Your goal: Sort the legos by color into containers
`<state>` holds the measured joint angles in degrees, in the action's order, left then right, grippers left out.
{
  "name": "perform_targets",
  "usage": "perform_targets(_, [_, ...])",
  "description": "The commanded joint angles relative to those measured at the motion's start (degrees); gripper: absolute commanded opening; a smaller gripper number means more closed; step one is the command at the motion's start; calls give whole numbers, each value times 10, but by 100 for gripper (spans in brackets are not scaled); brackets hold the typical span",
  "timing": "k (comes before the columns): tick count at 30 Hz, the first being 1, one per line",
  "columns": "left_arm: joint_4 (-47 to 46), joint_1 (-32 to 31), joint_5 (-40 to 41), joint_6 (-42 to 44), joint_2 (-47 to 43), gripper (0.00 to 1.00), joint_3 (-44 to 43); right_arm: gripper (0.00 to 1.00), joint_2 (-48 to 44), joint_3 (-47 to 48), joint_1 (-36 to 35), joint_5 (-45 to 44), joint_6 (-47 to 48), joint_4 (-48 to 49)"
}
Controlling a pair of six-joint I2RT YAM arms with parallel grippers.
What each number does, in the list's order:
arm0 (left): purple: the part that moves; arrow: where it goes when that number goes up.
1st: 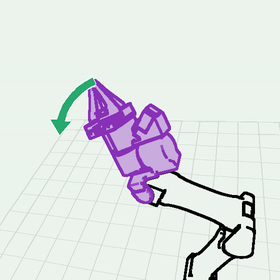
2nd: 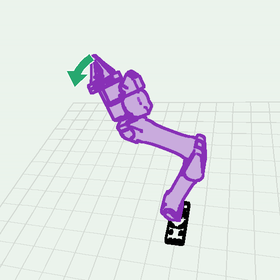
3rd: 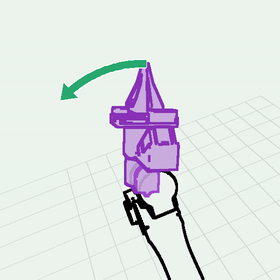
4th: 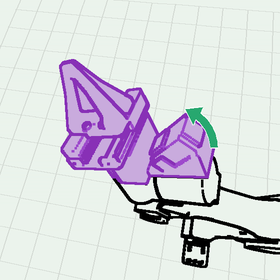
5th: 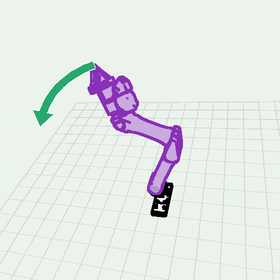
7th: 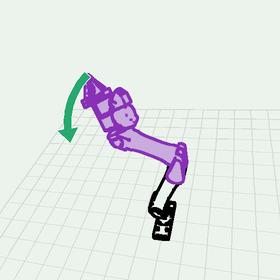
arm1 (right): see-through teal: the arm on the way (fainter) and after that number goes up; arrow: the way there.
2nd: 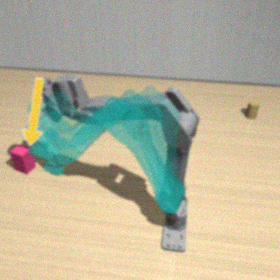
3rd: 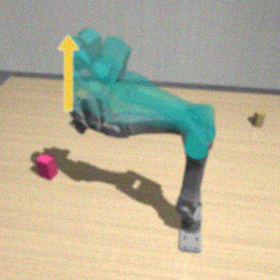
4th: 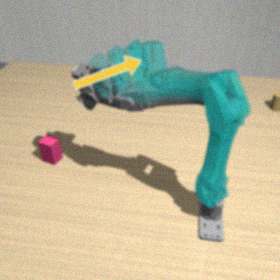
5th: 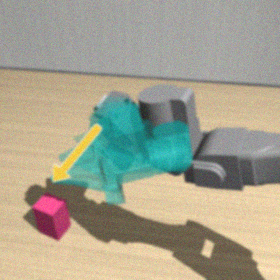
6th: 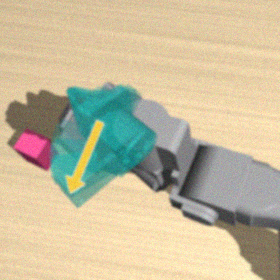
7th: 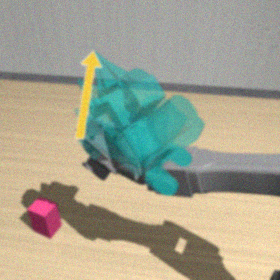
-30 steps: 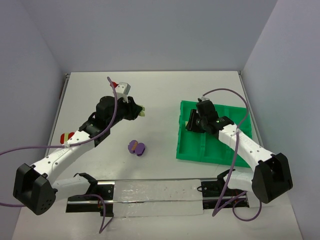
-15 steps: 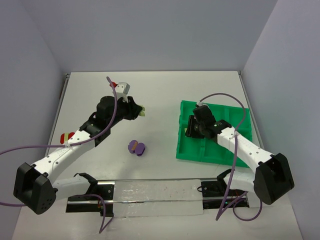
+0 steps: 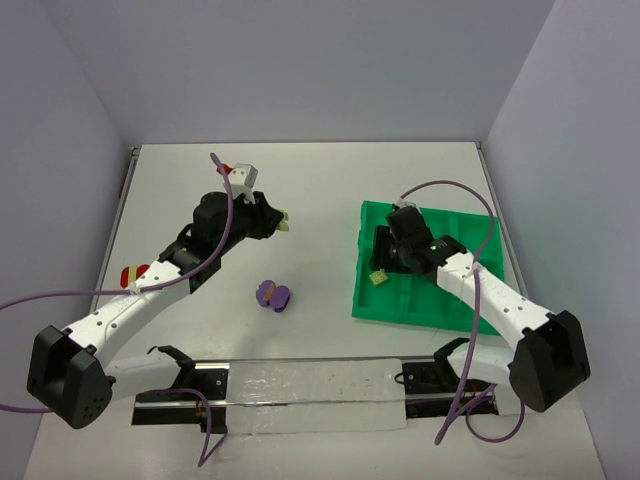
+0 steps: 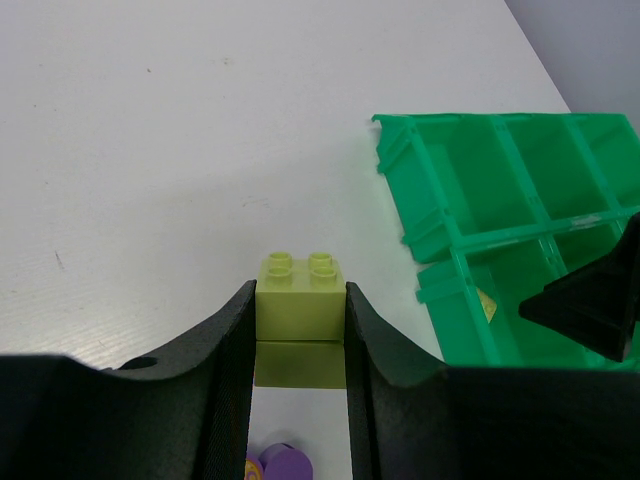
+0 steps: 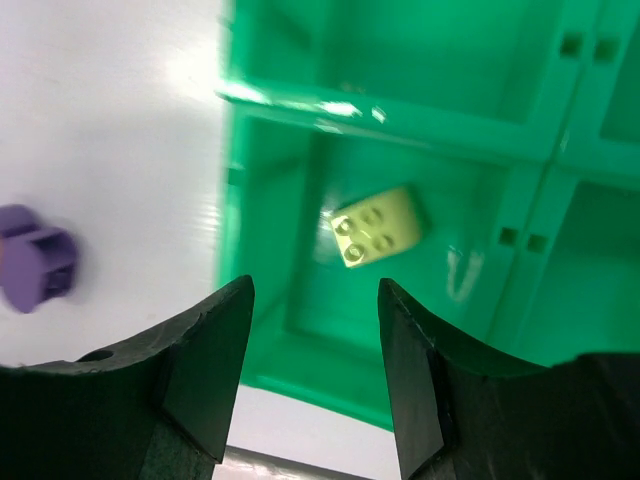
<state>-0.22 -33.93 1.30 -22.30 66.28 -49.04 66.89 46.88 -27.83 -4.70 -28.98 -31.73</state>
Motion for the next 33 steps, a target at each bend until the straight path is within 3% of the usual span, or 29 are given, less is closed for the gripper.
perform_targets(1, [-39,0,6,-18,-20,0,-13,60,-42,65,-7,51,20,51])
perform_targets(5, [-34,0,8,-31,-18,0,-17,60,-43,91,-25,138,27,133])
perform_targets(17, [-55,0,26,-109,-12,0,-8,65,42,182,-115,195,53,188])
perform_targets(23, [-30,0,70,-192,18,0,-23,80,96,218,-135,176,44,193])
perform_targets(33, [-36,0,78,-201,8,0,-19,77,168,263,-134,166,-4,207])
